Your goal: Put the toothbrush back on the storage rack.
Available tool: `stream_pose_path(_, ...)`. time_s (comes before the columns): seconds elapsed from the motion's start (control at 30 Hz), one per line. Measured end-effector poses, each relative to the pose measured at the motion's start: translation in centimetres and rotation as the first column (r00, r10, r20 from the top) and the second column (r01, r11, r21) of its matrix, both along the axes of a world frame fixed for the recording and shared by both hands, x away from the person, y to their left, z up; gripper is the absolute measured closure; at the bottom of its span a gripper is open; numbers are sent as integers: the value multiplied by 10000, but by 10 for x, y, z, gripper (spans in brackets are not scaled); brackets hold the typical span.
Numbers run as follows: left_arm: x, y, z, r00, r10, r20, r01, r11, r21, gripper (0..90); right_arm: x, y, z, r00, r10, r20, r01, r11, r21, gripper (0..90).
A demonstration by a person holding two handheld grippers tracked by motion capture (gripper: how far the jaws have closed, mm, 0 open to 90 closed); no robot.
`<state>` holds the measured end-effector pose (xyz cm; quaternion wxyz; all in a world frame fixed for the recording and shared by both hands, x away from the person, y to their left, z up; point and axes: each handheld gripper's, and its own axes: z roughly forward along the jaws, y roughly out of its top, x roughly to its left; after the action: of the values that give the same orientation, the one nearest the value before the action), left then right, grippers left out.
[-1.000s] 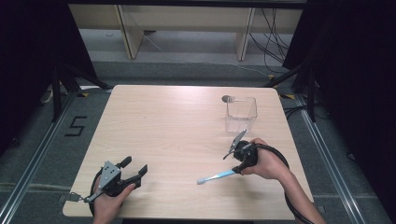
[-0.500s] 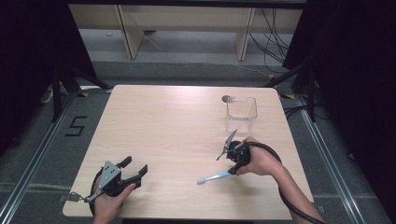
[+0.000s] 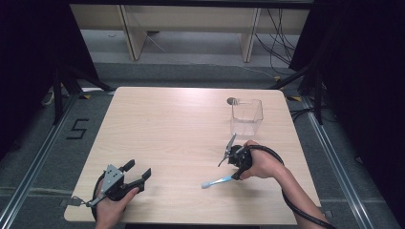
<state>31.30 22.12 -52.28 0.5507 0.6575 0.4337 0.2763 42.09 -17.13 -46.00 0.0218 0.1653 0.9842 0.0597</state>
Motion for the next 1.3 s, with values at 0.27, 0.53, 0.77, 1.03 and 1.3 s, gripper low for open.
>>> stream_pose_path(0.27,0,0,0,10000,-35,12,35,10000,-16,248,0,6,0,9991,397,-158,-399,9991,-138,494)
stream_pose_path(0.53,0,0,0,10000,-10,8,10,10000,16,247,-1,8,-2,9952,931,-299,-942,9948,-399,506)
stream_pose_path(0.77,0,0,0,10000,36,-16,-36,10000,-48,247,-1,11,-6,9933,1087,-393,-1111,9916,-662,527)
stream_pose_path(1.03,0,0,0,10000,46,-17,-46,10000,-73,246,0,14,-10,9888,1449,-366,-1478,9845,-948,560)
stream_pose_path(1.3,-1,0,0,10000,38,-5,-38,10000,-47,245,0,14,-14,9822,1870,-197,-1880,9751,-1173,598)
